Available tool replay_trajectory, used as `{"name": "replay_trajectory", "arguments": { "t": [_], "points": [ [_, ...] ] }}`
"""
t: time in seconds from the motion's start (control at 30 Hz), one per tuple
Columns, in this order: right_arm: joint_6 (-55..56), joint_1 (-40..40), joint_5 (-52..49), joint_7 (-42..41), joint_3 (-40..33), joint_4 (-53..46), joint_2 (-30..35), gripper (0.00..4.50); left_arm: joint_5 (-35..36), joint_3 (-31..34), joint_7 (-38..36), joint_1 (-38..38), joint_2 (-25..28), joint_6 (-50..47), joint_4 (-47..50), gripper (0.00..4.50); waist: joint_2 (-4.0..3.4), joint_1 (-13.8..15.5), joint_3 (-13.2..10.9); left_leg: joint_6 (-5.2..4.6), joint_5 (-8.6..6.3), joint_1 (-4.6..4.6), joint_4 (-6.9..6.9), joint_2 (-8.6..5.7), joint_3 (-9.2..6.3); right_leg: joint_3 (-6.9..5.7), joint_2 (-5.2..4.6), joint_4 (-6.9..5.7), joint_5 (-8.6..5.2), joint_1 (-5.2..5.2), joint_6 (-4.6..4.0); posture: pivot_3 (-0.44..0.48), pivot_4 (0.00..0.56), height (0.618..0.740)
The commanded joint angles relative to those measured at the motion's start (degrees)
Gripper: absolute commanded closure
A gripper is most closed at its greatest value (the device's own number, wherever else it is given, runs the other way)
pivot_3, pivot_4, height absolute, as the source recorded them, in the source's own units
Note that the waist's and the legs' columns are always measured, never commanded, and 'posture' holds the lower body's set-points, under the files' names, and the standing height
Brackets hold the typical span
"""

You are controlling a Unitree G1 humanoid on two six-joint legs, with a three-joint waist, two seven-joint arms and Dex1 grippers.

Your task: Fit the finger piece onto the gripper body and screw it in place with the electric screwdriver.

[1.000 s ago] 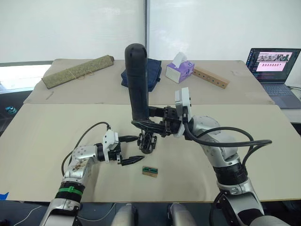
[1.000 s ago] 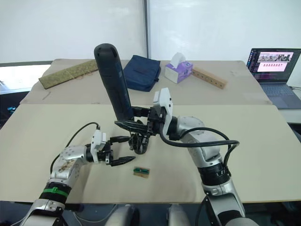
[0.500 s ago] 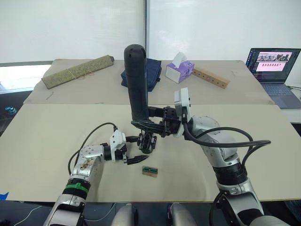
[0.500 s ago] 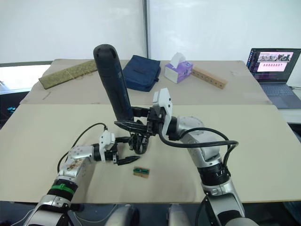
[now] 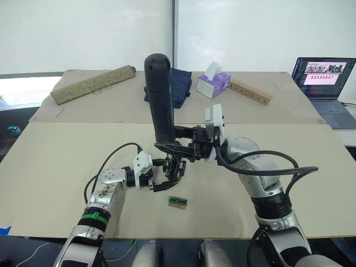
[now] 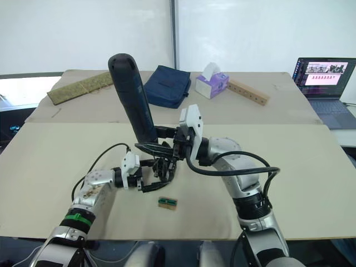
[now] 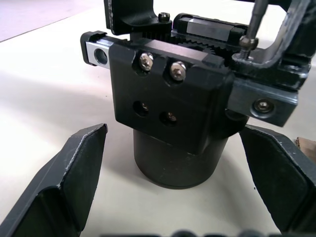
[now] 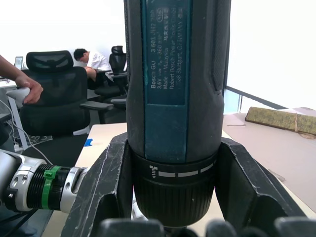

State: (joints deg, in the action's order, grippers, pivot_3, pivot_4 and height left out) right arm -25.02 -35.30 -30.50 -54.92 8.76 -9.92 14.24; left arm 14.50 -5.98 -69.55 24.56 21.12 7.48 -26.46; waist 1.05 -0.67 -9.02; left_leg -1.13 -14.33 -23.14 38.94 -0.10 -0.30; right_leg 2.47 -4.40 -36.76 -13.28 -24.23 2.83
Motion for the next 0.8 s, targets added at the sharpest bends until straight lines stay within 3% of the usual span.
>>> {"name": "replay_trajectory", "arguments": {
  "t": [0.03, 0.23, 0.33, 0.43, 0.8],
  "points": [
    [1.54, -0.22, -0.27, -0.07, -0.11, -1.36, -0.23, 2.60, -0.55, -1.01, -0.34, 0.68, -0.76, 0.19, -0.67, 0.00, 0.00, 0.00, 0.00, 0.00, 0.00, 0.00, 0.00, 0.00, 0.00, 0.00, 0.00, 0.00, 0.00, 0.00, 0.00, 0.000, 0.150, 0.740],
    [1.37, -0.16, -0.17, 0.14, -0.11, -1.45, -0.14, 2.60, -2.11, -2.35, -1.10, 0.97, -0.71, 0.60, -1.51, 0.00, 0.00, 0.04, 0.00, 0.00, 0.00, 0.01, 0.00, -0.01, 0.00, 0.00, 0.00, 0.00, 0.00, 0.02, 0.00, 0.000, 0.150, 0.740],
    [1.48, -0.14, -0.05, 0.16, -0.03, -1.24, -0.20, 2.60, -3.51, -2.98, -0.96, 1.29, -0.43, 1.49, -2.66, 0.85, 0.00, 0.06, 0.00, 0.00, 0.00, 0.01, 0.00, -0.02, 0.00, 0.00, 0.00, 0.00, 0.00, 0.03, 0.00, 0.000, 0.150, 0.740],
    [1.65, 0.00, 0.13, 0.17, 0.14, -1.06, -0.27, 2.60, -4.52, -3.30, -0.45, 1.57, -0.40, 2.43, -4.21, 2.23, 0.00, 0.05, 0.02, 0.00, 0.00, 0.06, 0.00, -0.01, -0.01, 0.00, 0.00, 0.00, 0.00, 0.07, 0.00, 0.000, 0.150, 0.740],
    [2.65, 2.59, 1.62, 0.28, 1.31, -0.14, 0.26, 2.60, -4.36, -3.44, -0.38, 1.64, -0.85, 2.29, -4.52, 2.22, 0.00, 0.10, 0.17, 0.00, 0.00, 0.21, 0.00, -0.01, 0.00, 0.00, 0.00, -0.01, -0.01, 0.21, 0.01, 0.000, 0.150, 0.740]
  ]
}}
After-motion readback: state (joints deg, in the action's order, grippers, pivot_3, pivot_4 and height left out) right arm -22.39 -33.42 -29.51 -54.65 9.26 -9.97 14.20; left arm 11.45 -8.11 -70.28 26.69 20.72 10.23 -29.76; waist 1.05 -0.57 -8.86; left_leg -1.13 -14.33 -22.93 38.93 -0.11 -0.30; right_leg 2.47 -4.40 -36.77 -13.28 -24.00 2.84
